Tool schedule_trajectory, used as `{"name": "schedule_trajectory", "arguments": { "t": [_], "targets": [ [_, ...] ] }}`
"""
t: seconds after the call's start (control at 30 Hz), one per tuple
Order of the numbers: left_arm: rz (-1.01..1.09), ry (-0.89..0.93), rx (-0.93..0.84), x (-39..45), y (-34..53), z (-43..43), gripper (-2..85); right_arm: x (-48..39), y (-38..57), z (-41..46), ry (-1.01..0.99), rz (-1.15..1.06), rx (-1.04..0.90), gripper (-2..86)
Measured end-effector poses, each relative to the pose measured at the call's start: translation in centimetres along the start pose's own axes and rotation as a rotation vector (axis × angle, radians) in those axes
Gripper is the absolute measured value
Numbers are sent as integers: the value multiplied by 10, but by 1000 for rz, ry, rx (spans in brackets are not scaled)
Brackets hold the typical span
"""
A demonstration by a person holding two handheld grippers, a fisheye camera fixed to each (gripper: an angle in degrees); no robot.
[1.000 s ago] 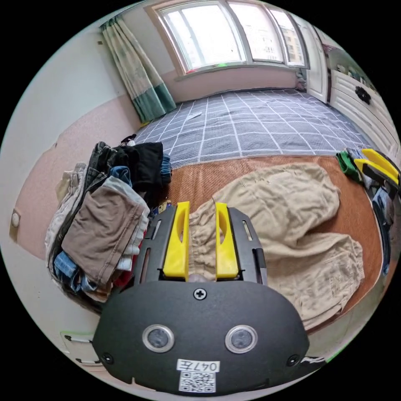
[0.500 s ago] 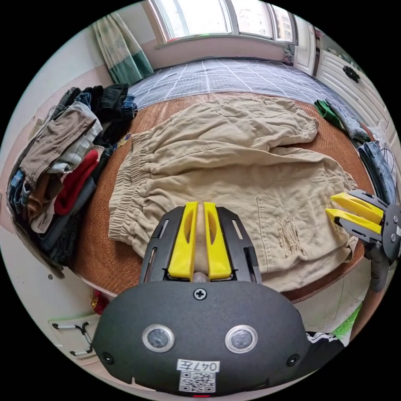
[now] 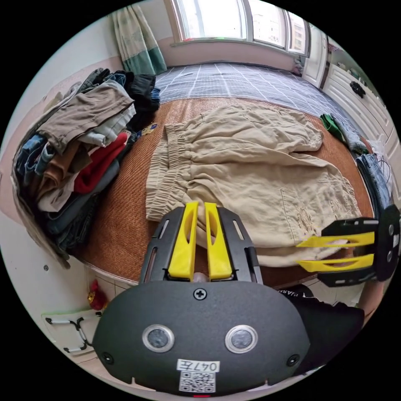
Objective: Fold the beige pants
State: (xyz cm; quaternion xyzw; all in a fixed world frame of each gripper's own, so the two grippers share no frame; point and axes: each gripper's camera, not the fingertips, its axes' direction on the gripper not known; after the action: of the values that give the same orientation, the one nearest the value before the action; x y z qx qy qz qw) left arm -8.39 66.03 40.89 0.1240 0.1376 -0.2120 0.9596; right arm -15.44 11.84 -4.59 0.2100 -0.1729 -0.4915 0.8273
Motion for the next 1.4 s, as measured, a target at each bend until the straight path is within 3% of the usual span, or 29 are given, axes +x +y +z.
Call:
{"name": "schedule_trajectory", "arguments": {
  "t": [0.23,0.57,0.73,0.83,1.03,1.27,1.4],
  "targets": [
    [-37,17,-2,-11,11,24,21,28,-21,22,25,201,0,7],
    [-30,15,-12,2,26,50,5,3,-57,39,117,87,-88,19],
    [-18,13,-9,-1,35,48,6,-12,-64,17,-12,-4,-49,-1],
    [-27,29,-1,-11,39,41,11,-10,-67,30,-57,-26,-131,-3],
    [-17,9,38,-21,53,11,12,-3,-89,-4,-115,4,89,2],
    [-17,4,8,-14,43,32,20,-4,-123,60,137,72,-59,0],
    [-25,15,2,-17,47,39,22,-11,-121,62,144,51,-51,4]
  ]
}}
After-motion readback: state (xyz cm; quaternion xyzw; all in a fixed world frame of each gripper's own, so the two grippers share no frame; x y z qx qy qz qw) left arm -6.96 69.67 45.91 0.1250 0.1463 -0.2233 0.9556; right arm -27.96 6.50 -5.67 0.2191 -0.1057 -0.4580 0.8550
